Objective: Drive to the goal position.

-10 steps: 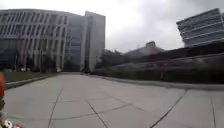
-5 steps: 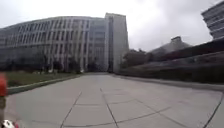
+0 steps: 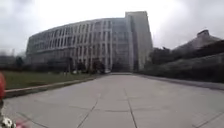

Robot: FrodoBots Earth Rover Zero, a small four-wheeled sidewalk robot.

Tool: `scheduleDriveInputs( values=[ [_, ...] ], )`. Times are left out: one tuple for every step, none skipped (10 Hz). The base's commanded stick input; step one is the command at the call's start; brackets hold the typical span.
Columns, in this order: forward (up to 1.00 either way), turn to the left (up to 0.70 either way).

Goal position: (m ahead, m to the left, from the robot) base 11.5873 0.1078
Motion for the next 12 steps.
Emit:
scheduleDriveInputs(
  values=[
    [0.7, 0.28],
    [0.7, 0.22],
    [0.7, 0.15],
    [0.7, 0.09],
    [0.7, 0.03],
    [0.7, -0.04],
    [0.7, -0.11],
    [0.7, -0.19],
    [0.7, -0.26],
    [0.7, -0.34],
    [0.7, -0.35],
    [0.7, -0.35]
  ],
)
